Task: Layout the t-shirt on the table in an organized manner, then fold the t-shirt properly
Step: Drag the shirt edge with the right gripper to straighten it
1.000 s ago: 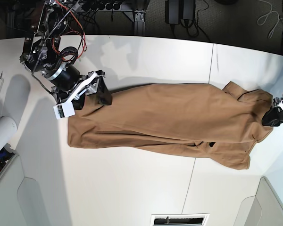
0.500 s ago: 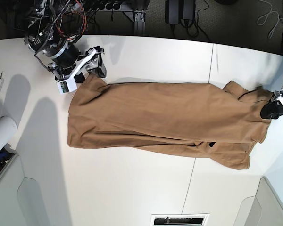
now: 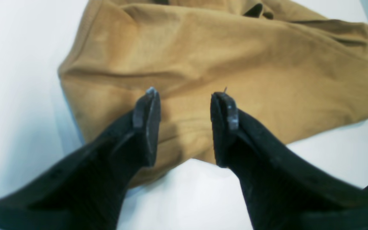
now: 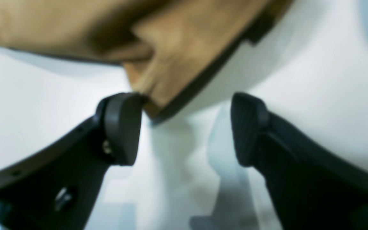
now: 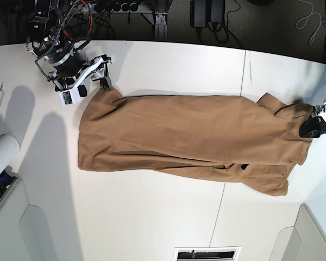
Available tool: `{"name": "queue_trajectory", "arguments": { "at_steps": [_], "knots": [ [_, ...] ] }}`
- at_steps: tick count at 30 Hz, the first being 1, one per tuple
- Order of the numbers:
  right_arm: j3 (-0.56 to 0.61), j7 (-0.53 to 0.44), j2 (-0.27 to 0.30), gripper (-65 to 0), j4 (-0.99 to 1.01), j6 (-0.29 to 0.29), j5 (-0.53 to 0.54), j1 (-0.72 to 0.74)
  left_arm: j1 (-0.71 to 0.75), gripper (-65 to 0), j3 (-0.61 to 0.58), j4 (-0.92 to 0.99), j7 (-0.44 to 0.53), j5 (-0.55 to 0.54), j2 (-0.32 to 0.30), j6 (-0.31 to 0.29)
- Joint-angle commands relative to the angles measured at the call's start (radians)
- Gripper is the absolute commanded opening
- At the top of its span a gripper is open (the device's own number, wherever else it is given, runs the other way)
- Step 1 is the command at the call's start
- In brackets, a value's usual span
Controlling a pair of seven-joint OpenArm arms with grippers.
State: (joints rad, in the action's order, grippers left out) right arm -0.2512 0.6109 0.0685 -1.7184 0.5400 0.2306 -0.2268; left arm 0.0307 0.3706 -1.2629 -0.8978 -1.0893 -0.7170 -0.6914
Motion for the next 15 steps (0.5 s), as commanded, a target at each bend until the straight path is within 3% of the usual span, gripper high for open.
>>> {"name": "queue_trajectory", "arguments": {
  "at_steps": [1,9,15],
  "knots": [
    [-0.003,-0.012,0.004,-22.1,0.012,0.003,0.008,0.033,-0.011,-36.2,0.010,-0.015,0.018,-0.022,-0.028,-0.007],
    [0.003,-0.012,0.003,-22.1,0.155,0.007,0.012,0.140,-0.011,-36.2,0.010,-0.015,0.018,-0.022,-0.028,-0.007],
    [0.084,-0.014,0.003,-23.1,0.154,0.019,0.010,0.141,-0.011,-36.2,0.010,-0.015,0.023,-0.022,-0.028,-0.007]
  ]
}}
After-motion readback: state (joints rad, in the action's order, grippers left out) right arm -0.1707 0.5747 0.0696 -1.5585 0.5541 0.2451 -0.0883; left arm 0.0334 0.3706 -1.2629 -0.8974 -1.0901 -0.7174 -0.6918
